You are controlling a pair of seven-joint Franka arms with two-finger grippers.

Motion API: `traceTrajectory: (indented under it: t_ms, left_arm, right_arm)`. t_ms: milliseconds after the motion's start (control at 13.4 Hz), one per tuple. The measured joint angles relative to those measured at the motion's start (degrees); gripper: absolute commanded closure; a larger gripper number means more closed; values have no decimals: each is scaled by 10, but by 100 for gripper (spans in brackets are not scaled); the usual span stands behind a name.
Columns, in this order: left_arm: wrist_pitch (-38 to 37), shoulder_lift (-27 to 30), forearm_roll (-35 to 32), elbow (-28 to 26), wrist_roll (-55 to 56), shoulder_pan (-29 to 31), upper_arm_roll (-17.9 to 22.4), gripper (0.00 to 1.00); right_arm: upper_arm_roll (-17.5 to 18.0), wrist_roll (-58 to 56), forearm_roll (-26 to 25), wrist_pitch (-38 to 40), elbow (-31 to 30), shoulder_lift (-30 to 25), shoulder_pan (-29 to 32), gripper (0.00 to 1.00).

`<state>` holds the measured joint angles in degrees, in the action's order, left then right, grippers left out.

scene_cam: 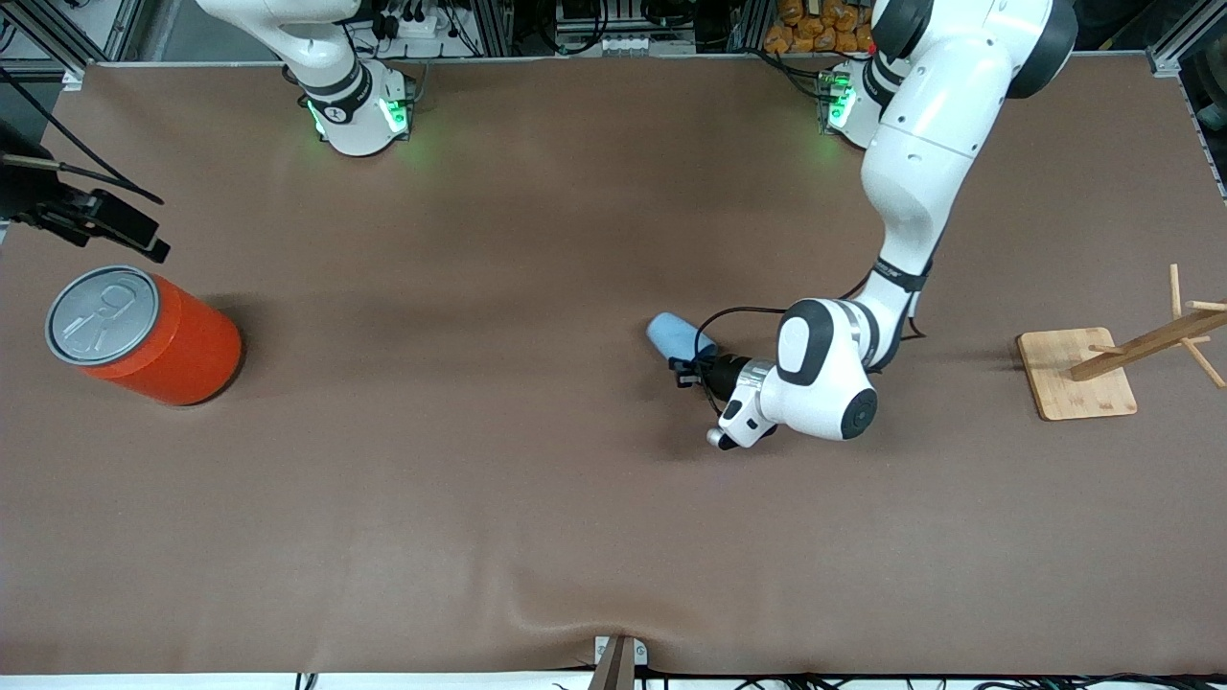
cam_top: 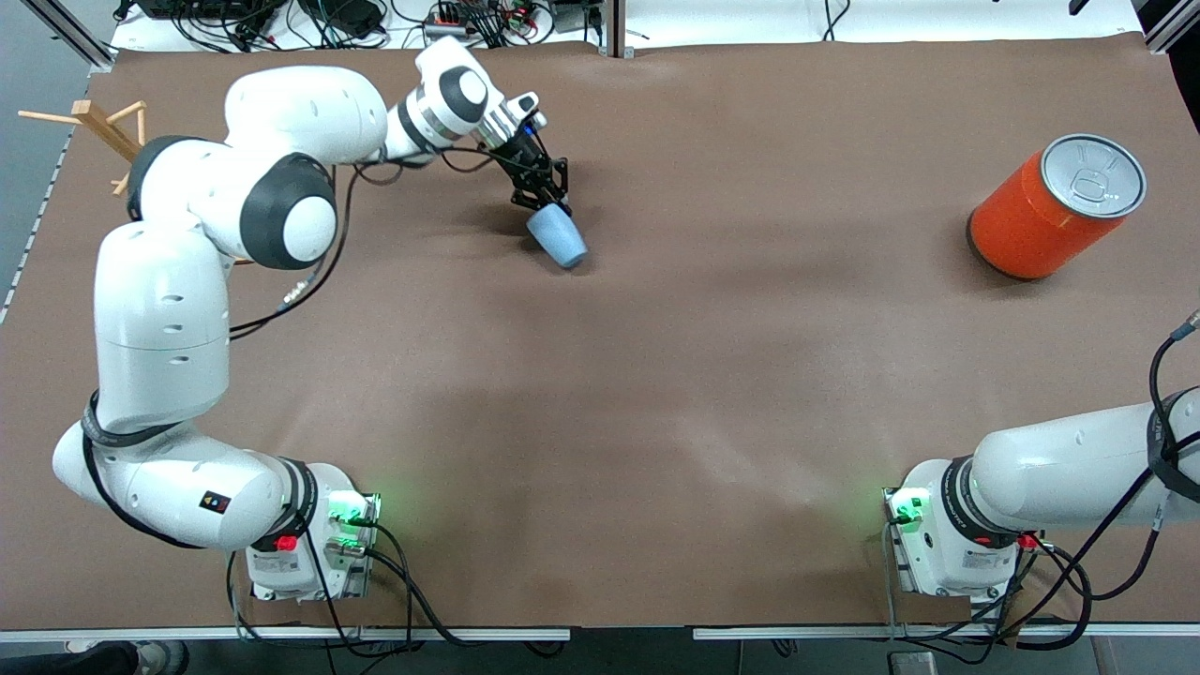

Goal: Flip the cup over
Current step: 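Rotate the cup upside down with the left gripper while the right gripper retracts, then lower the inverted cup onto the table with the left gripper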

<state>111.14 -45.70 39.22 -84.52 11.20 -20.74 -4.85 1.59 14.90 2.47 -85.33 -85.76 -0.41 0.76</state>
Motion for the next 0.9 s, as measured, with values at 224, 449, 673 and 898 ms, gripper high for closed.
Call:
traceTrajectory:
  t_ms: [224,449,673,898]
  left_arm:
    - [-29,55,-83,2,16,25,9,100]
    - [-38,99,-157,2,15,76,12,100]
    - [-41,113,-257,1,15,112,13,100]
    - [-34,112,-385,-3,34,122,14,100]
  right_arm:
    - [1,0,0,7,2,0,0,0]
    - [3,0,1,30,6,0,0,0]
    - [7,0,1,49,13,0,0,0]
    - [8,0,1,50,14,0,0,0]
